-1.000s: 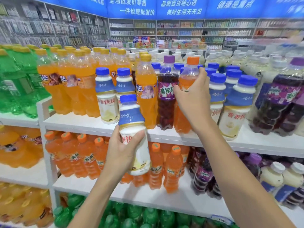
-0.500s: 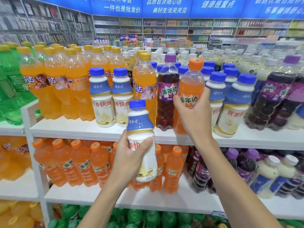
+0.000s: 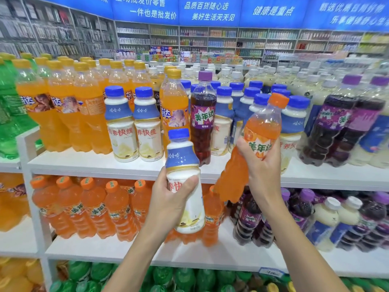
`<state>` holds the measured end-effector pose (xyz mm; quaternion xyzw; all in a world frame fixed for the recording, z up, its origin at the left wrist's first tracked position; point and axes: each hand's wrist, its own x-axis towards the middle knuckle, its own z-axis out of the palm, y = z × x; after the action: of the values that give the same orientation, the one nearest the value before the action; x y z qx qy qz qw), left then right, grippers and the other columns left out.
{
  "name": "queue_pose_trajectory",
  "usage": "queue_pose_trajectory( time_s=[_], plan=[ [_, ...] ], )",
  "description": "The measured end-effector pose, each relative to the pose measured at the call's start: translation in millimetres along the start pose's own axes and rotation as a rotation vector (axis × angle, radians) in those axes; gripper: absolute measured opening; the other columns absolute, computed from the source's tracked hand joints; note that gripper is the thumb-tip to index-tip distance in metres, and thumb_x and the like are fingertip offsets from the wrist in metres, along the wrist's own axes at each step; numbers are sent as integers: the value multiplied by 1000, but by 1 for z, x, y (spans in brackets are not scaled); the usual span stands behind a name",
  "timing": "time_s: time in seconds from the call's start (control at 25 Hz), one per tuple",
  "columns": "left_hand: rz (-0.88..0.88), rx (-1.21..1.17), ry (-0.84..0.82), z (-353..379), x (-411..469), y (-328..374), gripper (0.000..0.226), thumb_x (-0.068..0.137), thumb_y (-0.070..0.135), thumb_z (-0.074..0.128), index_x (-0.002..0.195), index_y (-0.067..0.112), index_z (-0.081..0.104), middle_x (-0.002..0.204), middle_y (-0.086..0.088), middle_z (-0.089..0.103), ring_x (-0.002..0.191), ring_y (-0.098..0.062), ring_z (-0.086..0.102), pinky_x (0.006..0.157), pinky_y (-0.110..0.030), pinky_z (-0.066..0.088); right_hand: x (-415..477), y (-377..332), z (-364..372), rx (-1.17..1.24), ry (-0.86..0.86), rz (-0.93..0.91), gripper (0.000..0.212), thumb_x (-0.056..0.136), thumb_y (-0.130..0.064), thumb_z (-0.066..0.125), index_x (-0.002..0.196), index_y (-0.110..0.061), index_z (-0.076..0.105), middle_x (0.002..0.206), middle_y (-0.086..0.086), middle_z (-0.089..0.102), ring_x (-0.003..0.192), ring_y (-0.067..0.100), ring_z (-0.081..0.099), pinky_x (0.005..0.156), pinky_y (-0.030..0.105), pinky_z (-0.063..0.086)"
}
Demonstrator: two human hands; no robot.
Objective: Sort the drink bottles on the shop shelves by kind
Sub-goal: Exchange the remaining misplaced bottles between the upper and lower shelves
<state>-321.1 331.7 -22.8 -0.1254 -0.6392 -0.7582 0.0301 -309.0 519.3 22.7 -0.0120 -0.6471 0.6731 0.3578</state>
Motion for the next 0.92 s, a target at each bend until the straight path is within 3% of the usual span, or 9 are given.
queue_pose_trajectory(
  time_s=[0.12, 0.32, 0.4, 0.48, 0.6, 0.72, 0.84, 0.92],
  plan=[
    [-2, -1, -3, 8, -3, 0, 45, 75, 34, 74, 115, 17, 65, 86, 4, 76, 74, -10, 73, 61, -20, 54, -19, 5, -17, 27, -63, 66, 42, 92, -18, 73, 130, -17, 54, 103, 2, 72, 92, 19, 72, 76, 31, 59],
    [71, 28, -11, 28, 0, 3, 53, 71, 34, 87, 118, 21, 65, 100, 4, 78, 88, -10, 75, 70, -21, 57, -49, 23, -42, 34, -77, 213, 64, 80, -34, 77, 139, -28, 52, 113, -2, 75, 104, 20, 73, 80, 34, 61],
    [140, 74, 5, 41, 9, 5, 56, 69, 42, 93, 116, 28, 66, 109, -3, 75, 95, -13, 74, 78, -26, 59, -56, 30, -49, 20, -56, 240, 67, 77, -37, 82, 138, -29, 53, 112, -2, 75, 104, 21, 73, 84, 41, 61],
    [227, 122, 42, 58, 21, 7, 55, 66, 49, 87, 115, 33, 66, 115, -6, 69, 102, -15, 71, 87, -30, 58, -61, 36, -55, -1, -42, 252, 69, 78, -39, 87, 138, -32, 53, 113, -1, 73, 105, 23, 72, 90, 51, 59],
    [313, 183, 106, 84, 40, 9, 56, 68, 55, 82, 117, 33, 66, 114, 1, 63, 108, -8, 63, 92, -24, 53, -67, 38, -63, -15, -39, 254, 62, 76, -39, 82, 131, -36, 55, 104, -6, 73, 98, 23, 72, 88, 60, 58],
    [307, 218, 114, 102, 58, 2, 56, 74, 51, 84, 123, 33, 65, 118, 6, 59, 116, -8, 57, 99, -33, 52, -70, 39, -70, -24, -71, 265, 60, 76, -38, 83, 129, -37, 55, 102, -7, 73, 96, 21, 72, 90, 59, 57],
    [292, 209, 148, 112, 67, -5, 55, 80, 38, 87, 128, 29, 63, 120, 2, 57, 117, -2, 50, 105, -30, 47, -72, 40, -74, -1, -114, 302, 65, 68, -48, 84, 127, -44, 57, 105, -4, 73, 101, 26, 71, 92, 62, 55],
    [286, 216, 171, 116, 72, -9, 57, 79, 38, 87, 130, 28, 62, 119, -1, 56, 117, -5, 50, 106, -34, 47, -73, 43, -75, 14, -120, 319, 69, 66, -51, 84, 129, -47, 56, 109, -4, 73, 104, 27, 71, 94, 62, 54]
  ],
)
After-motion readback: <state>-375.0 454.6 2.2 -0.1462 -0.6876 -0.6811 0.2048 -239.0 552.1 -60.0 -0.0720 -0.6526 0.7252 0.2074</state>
